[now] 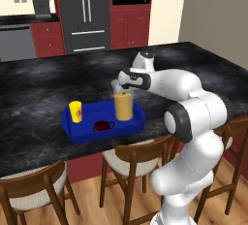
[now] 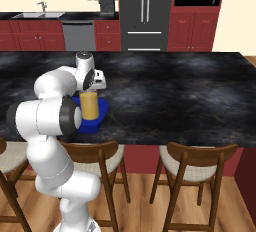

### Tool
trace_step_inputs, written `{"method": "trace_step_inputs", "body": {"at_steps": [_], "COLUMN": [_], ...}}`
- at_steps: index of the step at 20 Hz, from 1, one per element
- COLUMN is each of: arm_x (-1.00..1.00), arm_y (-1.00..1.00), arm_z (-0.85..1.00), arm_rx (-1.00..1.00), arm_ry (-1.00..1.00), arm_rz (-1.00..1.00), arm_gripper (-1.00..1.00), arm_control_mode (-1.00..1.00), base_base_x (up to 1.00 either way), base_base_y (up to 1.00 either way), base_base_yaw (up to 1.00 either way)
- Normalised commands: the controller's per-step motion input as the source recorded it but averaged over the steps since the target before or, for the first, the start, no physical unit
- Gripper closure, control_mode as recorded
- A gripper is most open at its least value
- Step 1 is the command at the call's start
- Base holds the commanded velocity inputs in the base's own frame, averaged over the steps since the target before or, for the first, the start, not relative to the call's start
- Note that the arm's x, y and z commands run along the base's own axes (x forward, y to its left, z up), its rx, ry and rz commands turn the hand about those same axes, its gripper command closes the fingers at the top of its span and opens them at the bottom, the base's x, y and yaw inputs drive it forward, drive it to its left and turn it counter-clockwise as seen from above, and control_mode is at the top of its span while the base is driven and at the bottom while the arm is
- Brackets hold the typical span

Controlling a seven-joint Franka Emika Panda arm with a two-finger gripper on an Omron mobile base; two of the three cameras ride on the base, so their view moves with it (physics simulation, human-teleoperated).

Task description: There is a tray on the dining counter. Grab the cup, mug, and pitcher and place them on the tray. The pitcher may be placed next to the tray if it cannot fit the tray.

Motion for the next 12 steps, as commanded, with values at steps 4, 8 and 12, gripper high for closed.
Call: {"method": "trace_step_inputs", "body": {"at_steps": [4,8,12], "arm_x": [0.0,-0.02,-0.02], "arm_y": [0.0,0.0,-0.04], "arm_z": [0.0,0.0,0.07], "arm_rx": [0.0,0.0,0.0], "arm_ry": [0.0,0.0,0.0], "arm_rz": [0.0,0.0,0.0], "arm_gripper": [-1.0,-1.0,-1.0], "arm_control_mode": [-1.0,-1.0,-1.0], "base_base_x": [0.0,0.0,0.0], "base_base_y": [0.0,0.0,0.0], "base_base_yaw": [0.0,0.0,0.0]}}
